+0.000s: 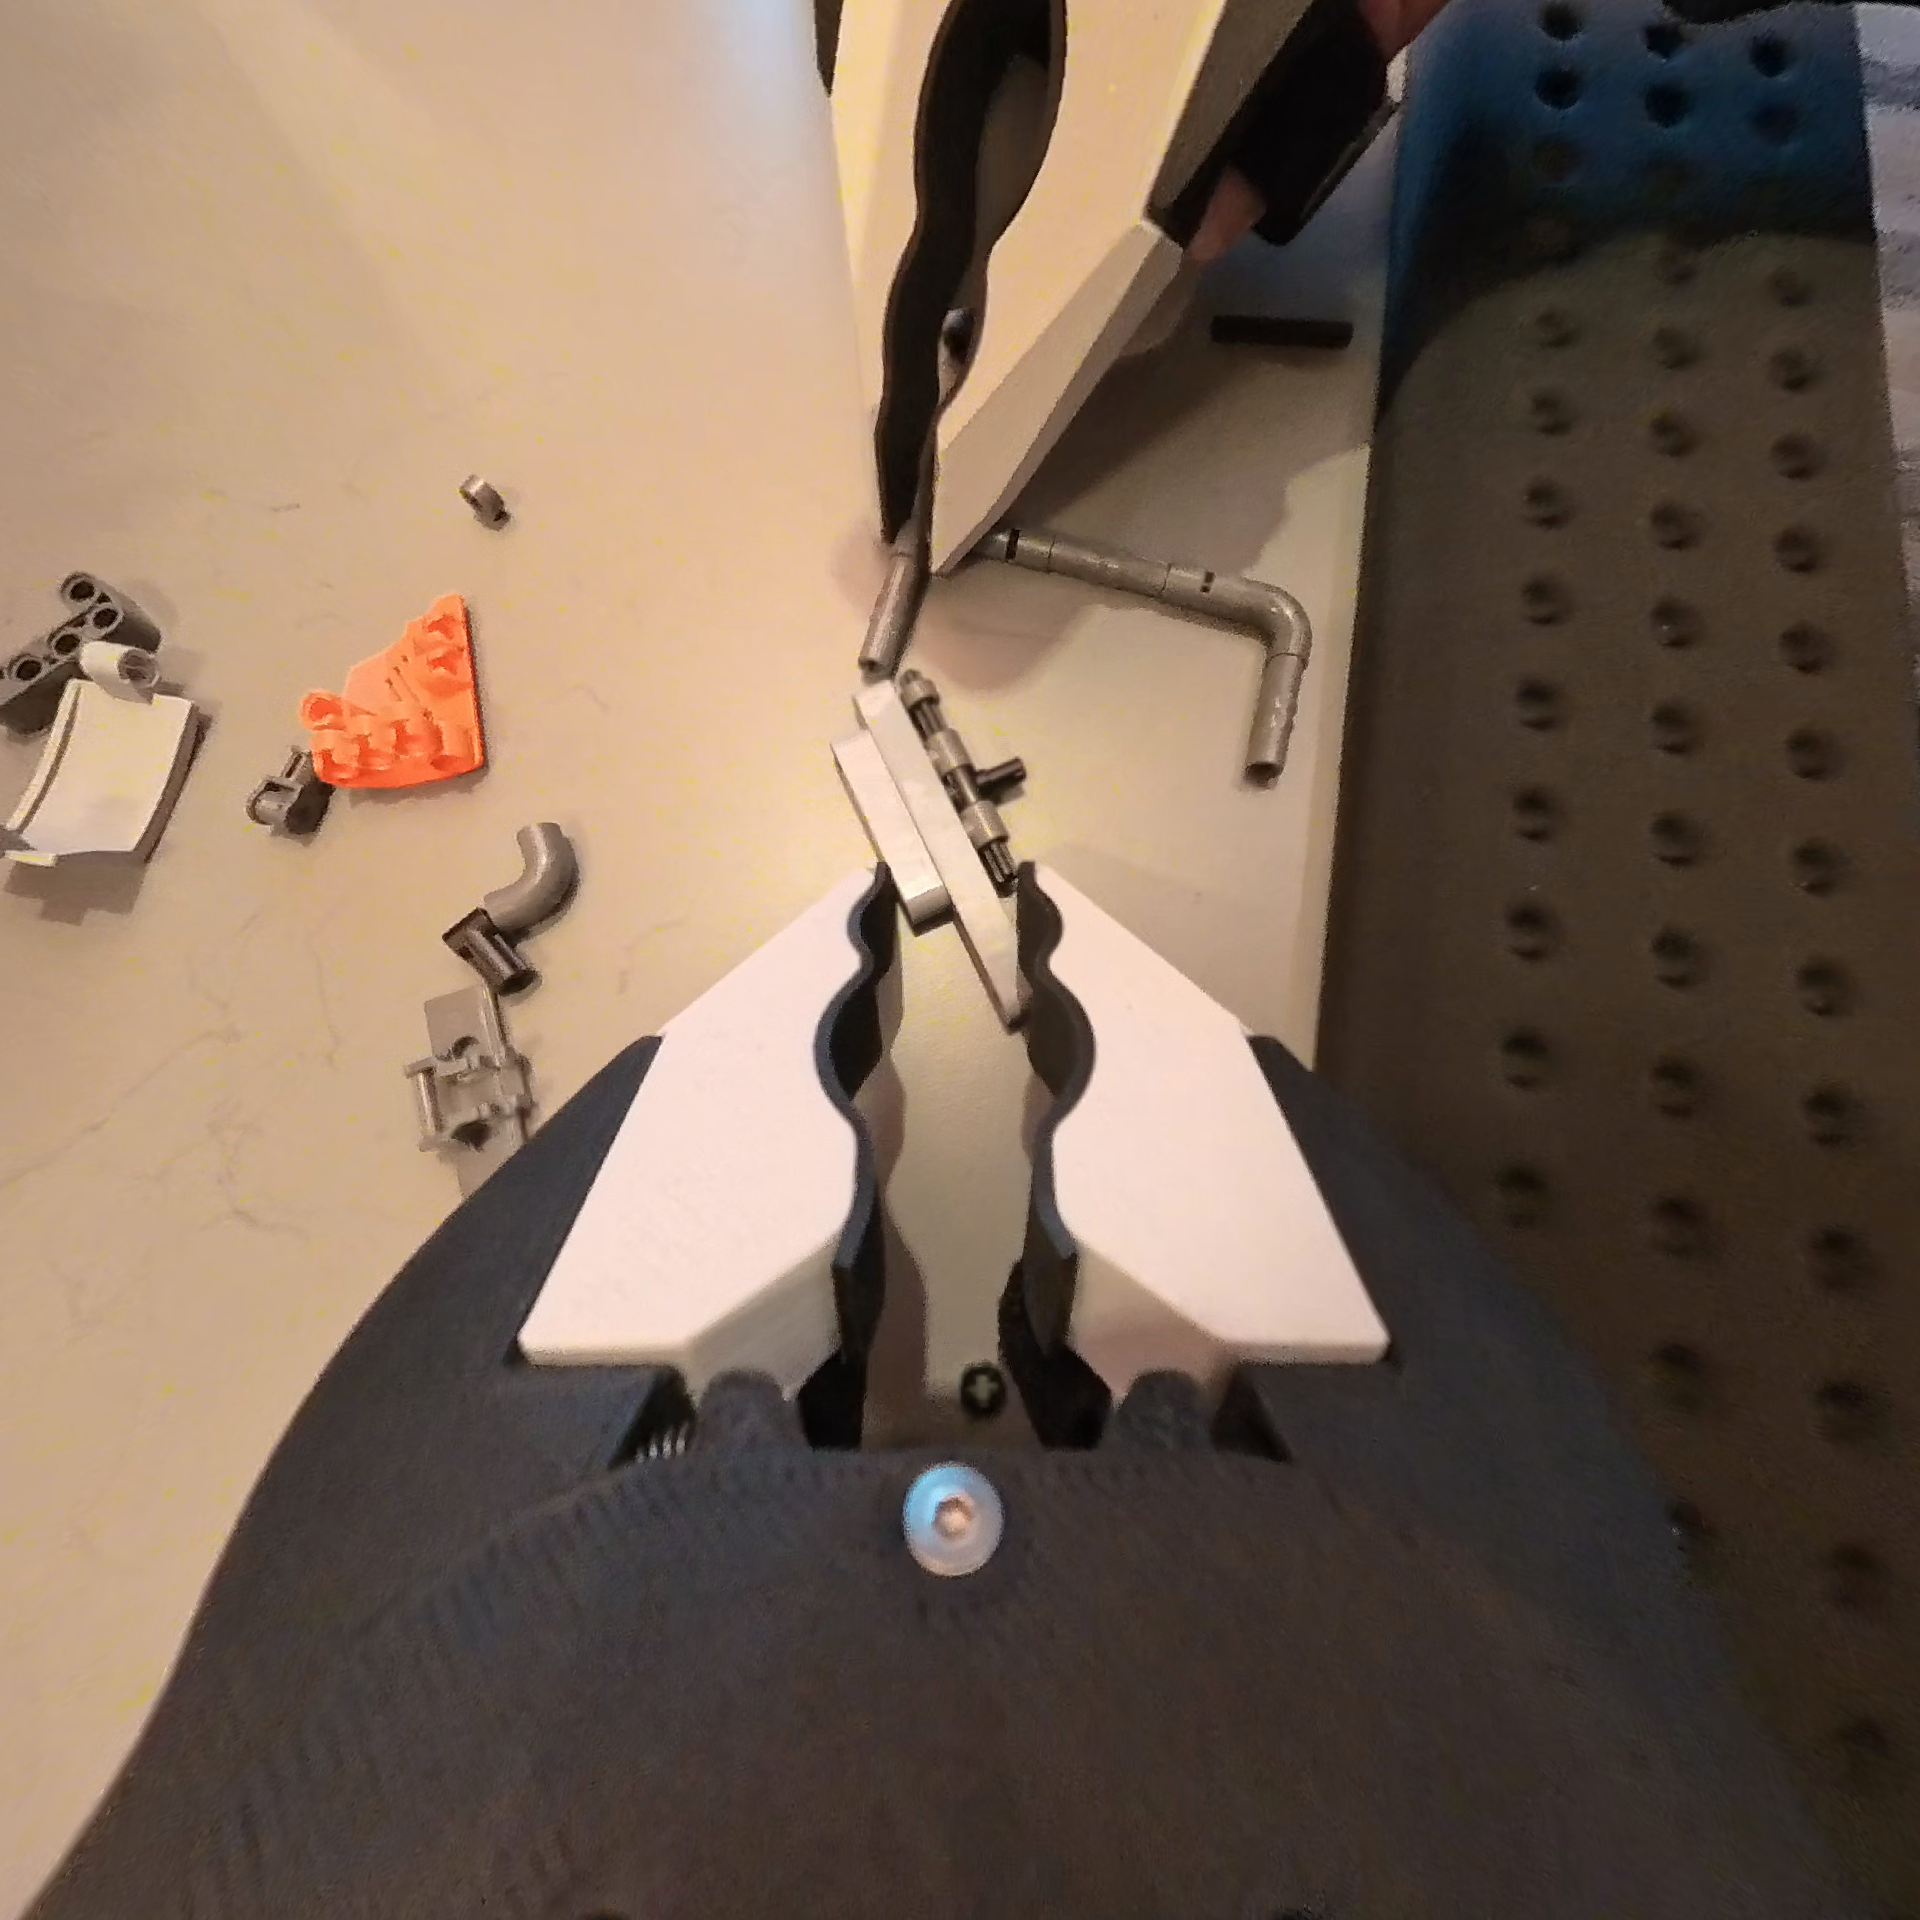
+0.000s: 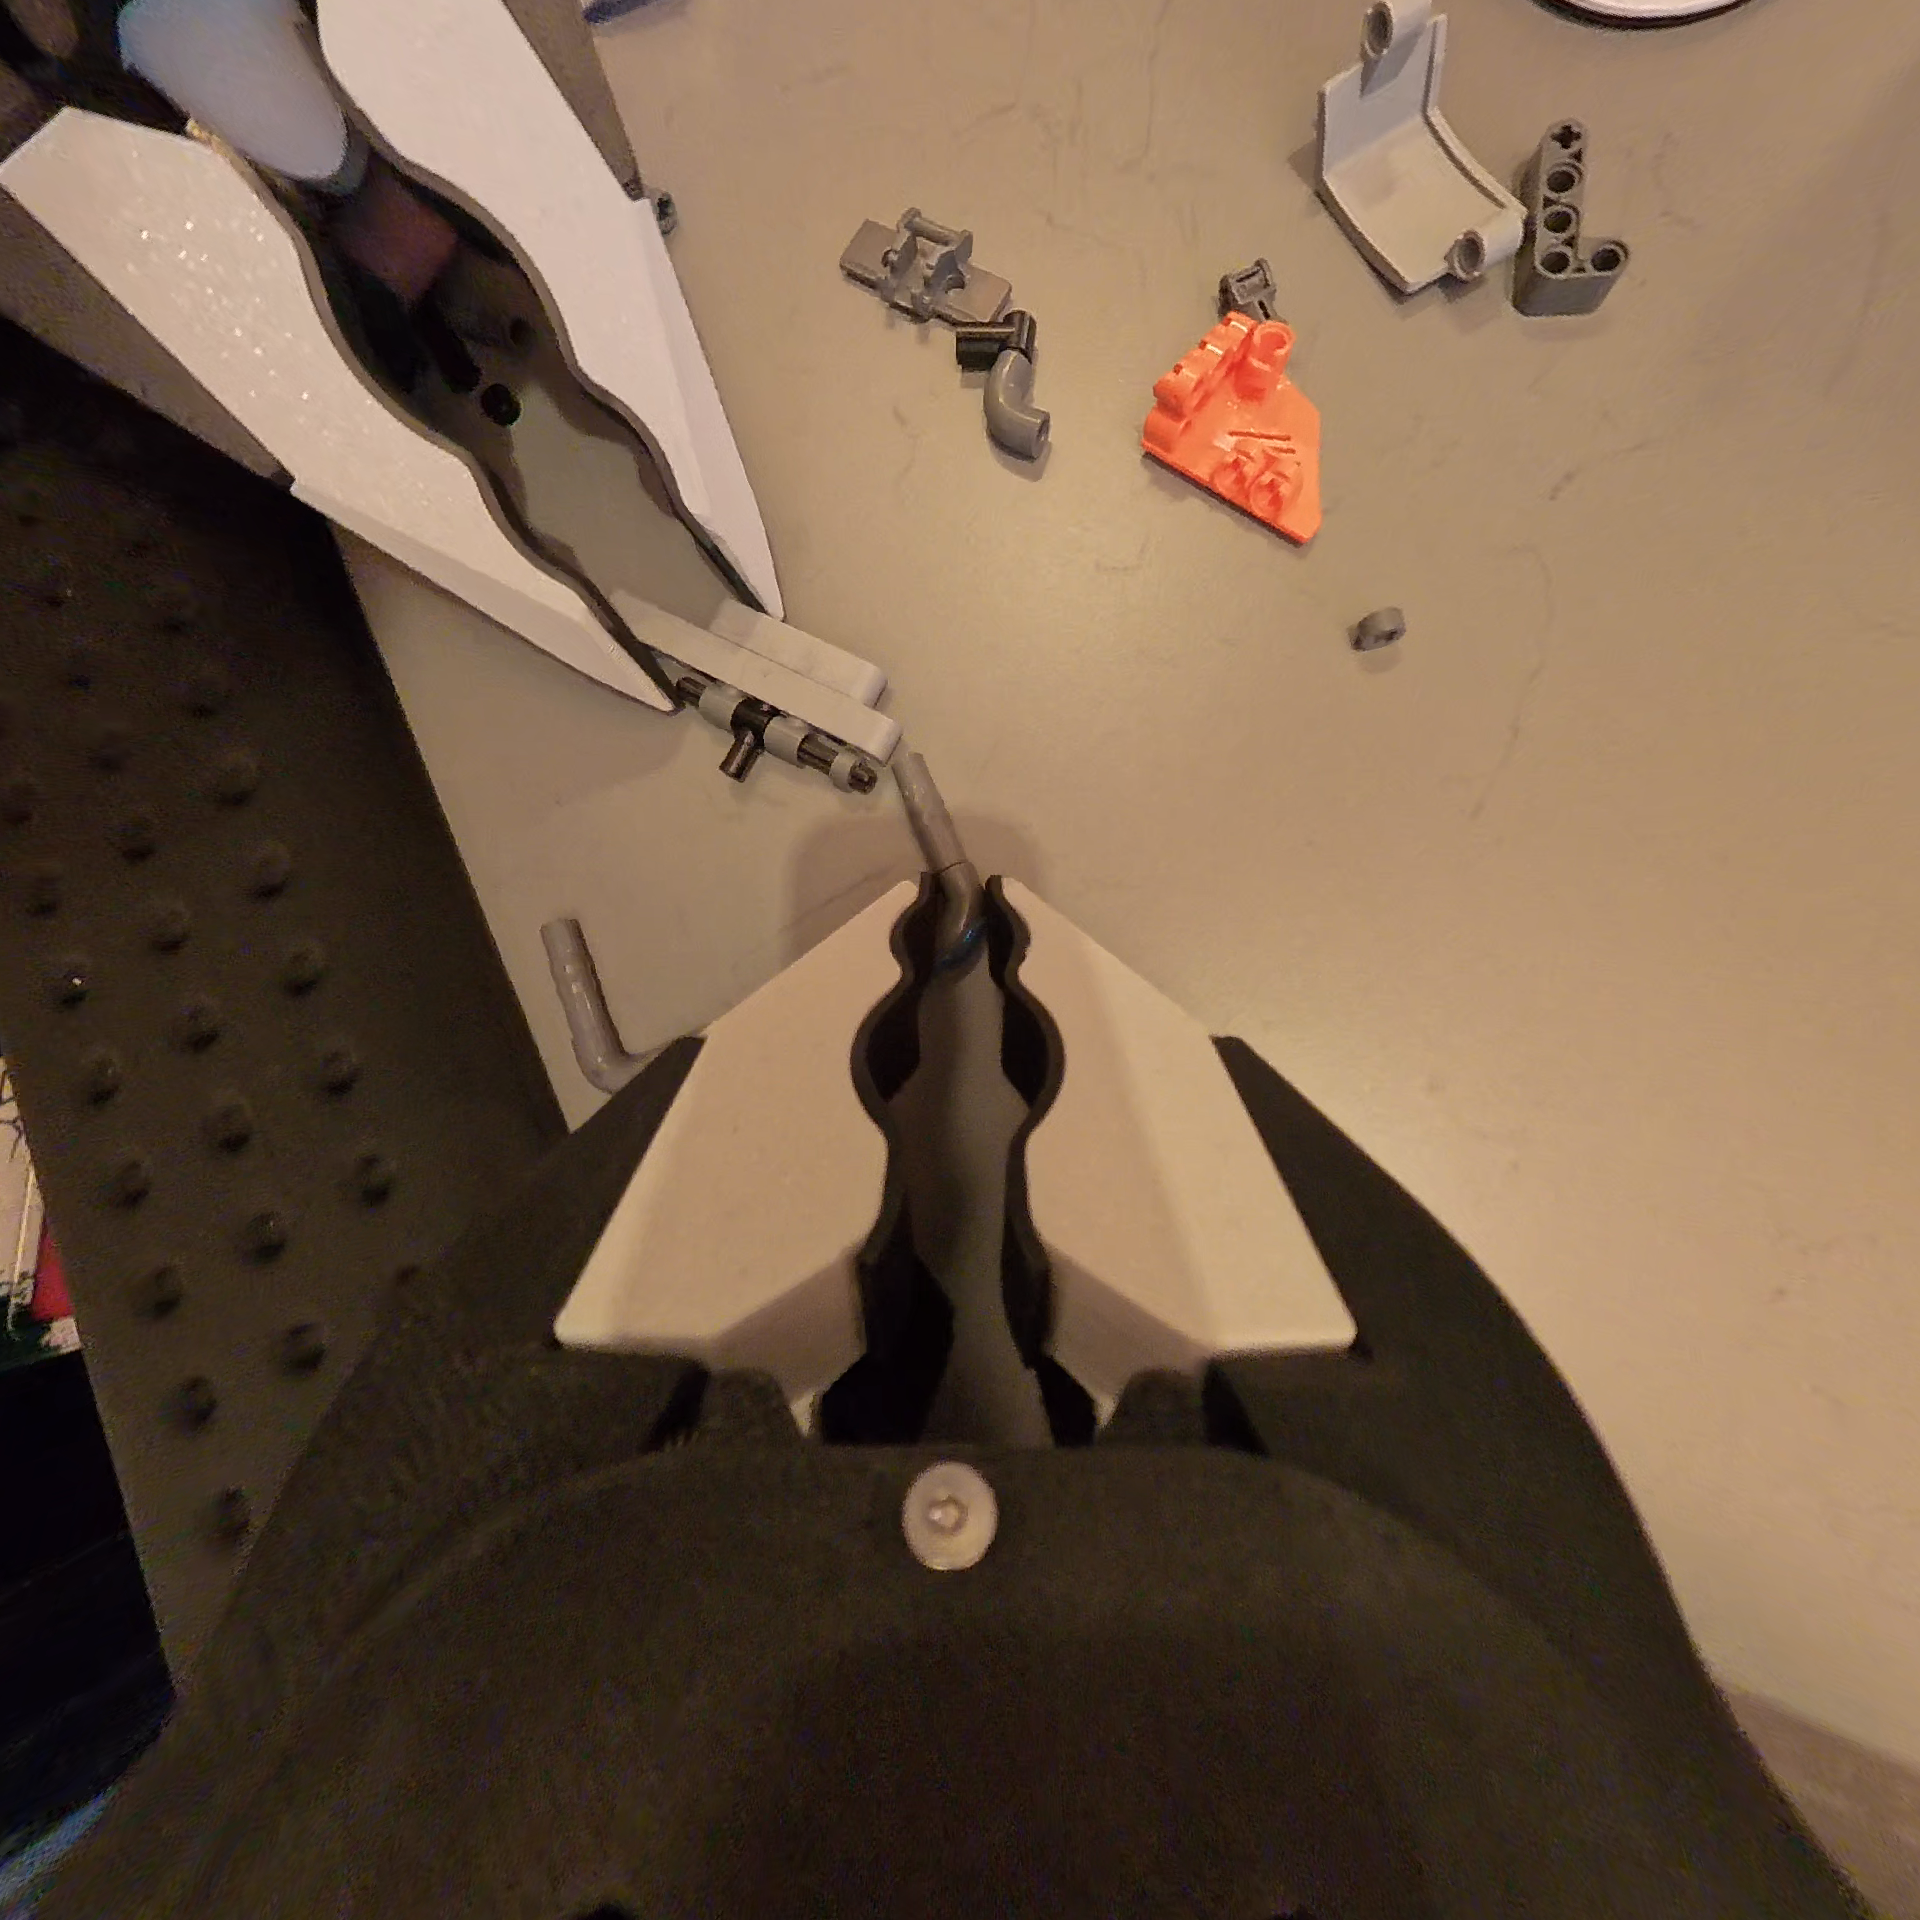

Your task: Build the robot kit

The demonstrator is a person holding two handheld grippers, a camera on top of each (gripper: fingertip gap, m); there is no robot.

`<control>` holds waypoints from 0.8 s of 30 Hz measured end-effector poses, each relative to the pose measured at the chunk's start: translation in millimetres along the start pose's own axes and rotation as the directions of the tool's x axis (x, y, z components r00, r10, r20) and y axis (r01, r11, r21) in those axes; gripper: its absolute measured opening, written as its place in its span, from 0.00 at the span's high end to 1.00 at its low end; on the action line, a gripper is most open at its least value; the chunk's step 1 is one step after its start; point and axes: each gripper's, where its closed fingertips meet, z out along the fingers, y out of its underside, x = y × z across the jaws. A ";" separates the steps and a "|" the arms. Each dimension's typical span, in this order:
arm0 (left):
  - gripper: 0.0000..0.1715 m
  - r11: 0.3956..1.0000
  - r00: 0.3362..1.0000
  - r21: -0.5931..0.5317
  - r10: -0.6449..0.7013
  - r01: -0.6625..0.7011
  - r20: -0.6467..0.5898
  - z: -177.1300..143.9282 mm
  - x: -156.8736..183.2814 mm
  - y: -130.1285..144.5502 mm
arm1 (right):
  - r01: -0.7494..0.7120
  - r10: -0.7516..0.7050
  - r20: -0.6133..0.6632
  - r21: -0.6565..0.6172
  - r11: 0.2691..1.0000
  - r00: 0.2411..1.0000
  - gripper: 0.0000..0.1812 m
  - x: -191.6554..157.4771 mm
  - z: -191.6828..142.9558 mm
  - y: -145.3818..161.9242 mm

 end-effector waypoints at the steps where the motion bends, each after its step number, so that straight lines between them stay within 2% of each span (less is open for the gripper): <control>1: 0.87 1.000 1.000 -0.004 0.019 -0.020 -0.007 -0.1 0.1 0.4 | 0.013 -0.013 0.004 -0.003 1.000 1.000 0.97 -0.1 0.1 0.0; 24: 0.88 0.992 0.986 -0.023 0.119 -0.122 -0.116 -4.4 -8.6 3.8 | 0.226 -0.216 0.143 -0.053 0.973 0.966 0.97 -8.3 2.2 0.5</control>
